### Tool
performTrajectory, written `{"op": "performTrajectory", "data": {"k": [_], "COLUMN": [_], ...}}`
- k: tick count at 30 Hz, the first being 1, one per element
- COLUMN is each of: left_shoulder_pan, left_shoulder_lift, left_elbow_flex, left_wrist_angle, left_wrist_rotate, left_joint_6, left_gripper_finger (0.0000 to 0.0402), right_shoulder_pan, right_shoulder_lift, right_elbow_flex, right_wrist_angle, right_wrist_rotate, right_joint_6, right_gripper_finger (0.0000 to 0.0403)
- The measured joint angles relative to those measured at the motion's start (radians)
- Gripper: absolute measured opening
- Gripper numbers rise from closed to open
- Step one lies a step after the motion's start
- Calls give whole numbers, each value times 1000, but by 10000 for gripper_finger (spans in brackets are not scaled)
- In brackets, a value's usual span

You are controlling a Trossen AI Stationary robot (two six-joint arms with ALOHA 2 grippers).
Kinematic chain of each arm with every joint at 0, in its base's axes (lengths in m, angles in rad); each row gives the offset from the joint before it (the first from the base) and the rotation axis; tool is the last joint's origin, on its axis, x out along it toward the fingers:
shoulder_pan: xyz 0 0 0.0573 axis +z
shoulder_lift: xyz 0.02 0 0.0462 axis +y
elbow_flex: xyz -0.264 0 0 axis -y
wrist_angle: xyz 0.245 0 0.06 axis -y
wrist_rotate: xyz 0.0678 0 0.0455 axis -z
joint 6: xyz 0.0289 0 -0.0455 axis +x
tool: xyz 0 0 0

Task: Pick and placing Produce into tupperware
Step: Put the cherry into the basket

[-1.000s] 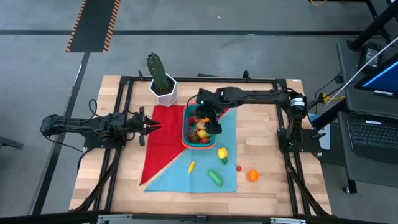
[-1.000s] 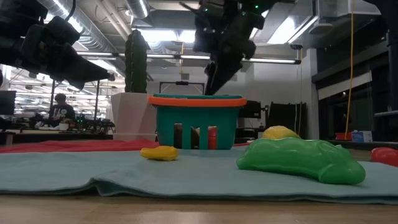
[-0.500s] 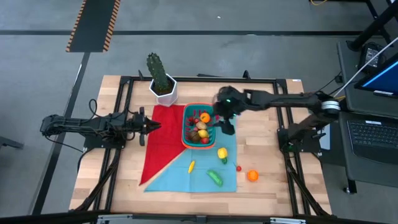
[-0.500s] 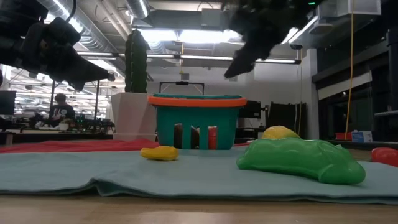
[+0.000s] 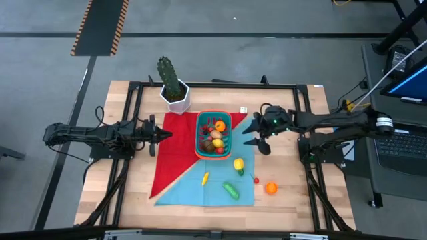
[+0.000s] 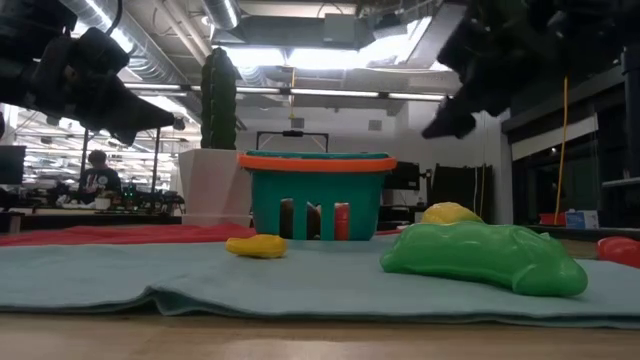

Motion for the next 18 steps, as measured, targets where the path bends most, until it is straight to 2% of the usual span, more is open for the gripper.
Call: {"op": "performTrajectory", "data": {"k": [4, 11, 18], "left_shoulder_pan": [0, 0, 0], "left_shoulder_lift": [0, 0, 0], "left_elbow_flex": [0, 0, 0], "left_wrist_angle": [0, 0, 0], "left_wrist_rotate": [0, -2, -3], "left_joint_6": [101, 159, 158], "left_gripper_finger": [7, 1, 18], "right_shoulder_pan": [0, 0, 4], "right_shoulder_lift": [-2, -4, -5], "right_elbow_flex": [-46, -23, 108], "right_wrist_angle": [-5, -43, -312], "right_wrist_rotate": [8, 9, 10], "right_joint_6": [75, 44, 43], "right_gripper_finger": [244, 244, 244]}}
